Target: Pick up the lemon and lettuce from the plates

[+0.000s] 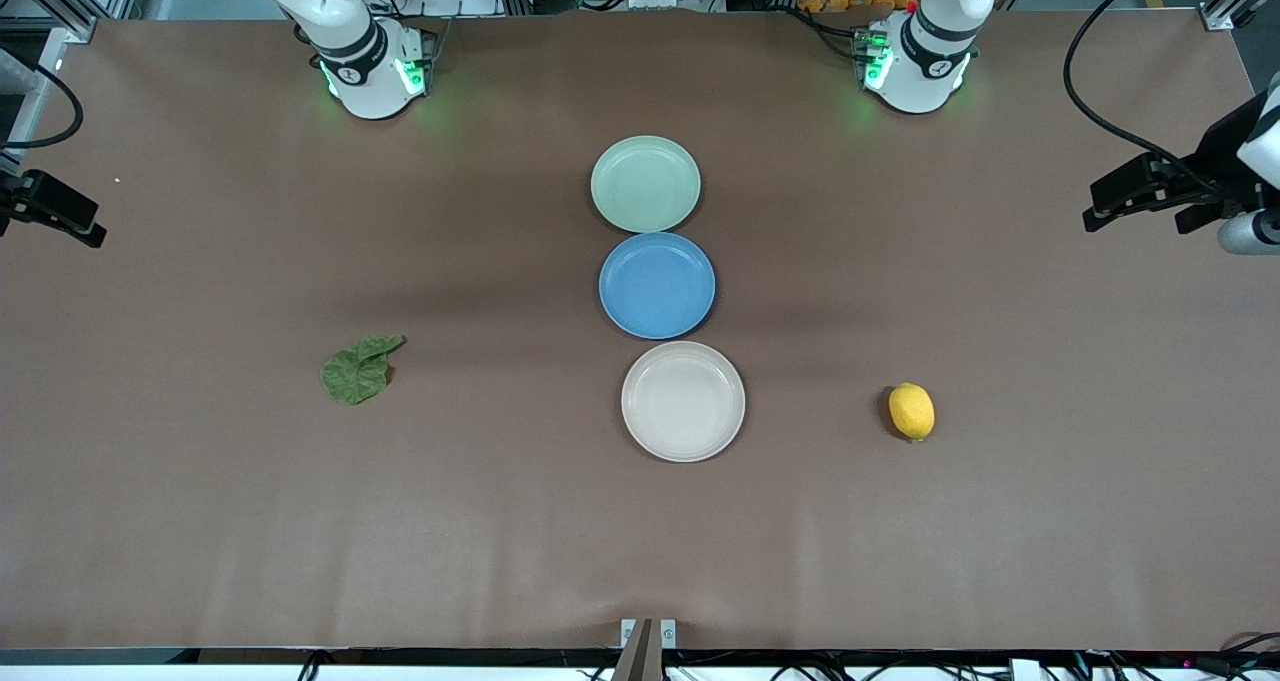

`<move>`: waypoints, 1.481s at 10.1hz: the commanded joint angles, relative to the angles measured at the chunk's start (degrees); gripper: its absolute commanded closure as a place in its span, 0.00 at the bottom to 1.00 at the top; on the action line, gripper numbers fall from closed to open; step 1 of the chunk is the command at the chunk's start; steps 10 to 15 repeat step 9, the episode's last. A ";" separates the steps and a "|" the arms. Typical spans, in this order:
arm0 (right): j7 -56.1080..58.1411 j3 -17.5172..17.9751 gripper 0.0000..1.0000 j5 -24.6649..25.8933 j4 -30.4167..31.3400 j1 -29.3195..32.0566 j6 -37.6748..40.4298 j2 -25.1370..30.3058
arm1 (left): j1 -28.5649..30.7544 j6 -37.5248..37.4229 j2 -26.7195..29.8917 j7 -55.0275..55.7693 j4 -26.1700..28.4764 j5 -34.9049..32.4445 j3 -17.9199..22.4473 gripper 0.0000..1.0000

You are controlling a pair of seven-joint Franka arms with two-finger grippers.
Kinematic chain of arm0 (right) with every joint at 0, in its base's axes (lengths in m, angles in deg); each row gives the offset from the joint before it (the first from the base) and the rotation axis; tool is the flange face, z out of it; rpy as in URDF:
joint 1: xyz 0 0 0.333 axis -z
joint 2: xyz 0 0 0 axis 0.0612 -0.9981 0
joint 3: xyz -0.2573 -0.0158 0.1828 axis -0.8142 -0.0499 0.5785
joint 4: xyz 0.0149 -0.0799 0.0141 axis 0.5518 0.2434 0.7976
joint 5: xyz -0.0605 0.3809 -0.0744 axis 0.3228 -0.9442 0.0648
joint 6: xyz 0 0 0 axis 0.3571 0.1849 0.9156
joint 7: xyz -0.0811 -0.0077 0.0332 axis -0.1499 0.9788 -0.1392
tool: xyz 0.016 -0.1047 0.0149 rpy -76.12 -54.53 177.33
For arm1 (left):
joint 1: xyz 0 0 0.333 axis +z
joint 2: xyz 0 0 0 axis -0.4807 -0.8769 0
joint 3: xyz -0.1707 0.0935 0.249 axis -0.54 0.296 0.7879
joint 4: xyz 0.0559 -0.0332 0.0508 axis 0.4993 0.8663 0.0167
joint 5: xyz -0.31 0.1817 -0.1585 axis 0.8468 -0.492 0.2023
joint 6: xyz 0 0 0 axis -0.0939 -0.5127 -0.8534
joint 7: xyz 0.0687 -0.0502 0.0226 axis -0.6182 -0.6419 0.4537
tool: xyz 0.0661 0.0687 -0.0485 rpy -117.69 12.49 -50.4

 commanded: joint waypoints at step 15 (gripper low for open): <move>0.58 0.11 0.00 -1.10 0.21 -1.95 0.57 0.52 | 0.06 -0.50 1.22 -0.16 0.43 -3.30 1.86 0.00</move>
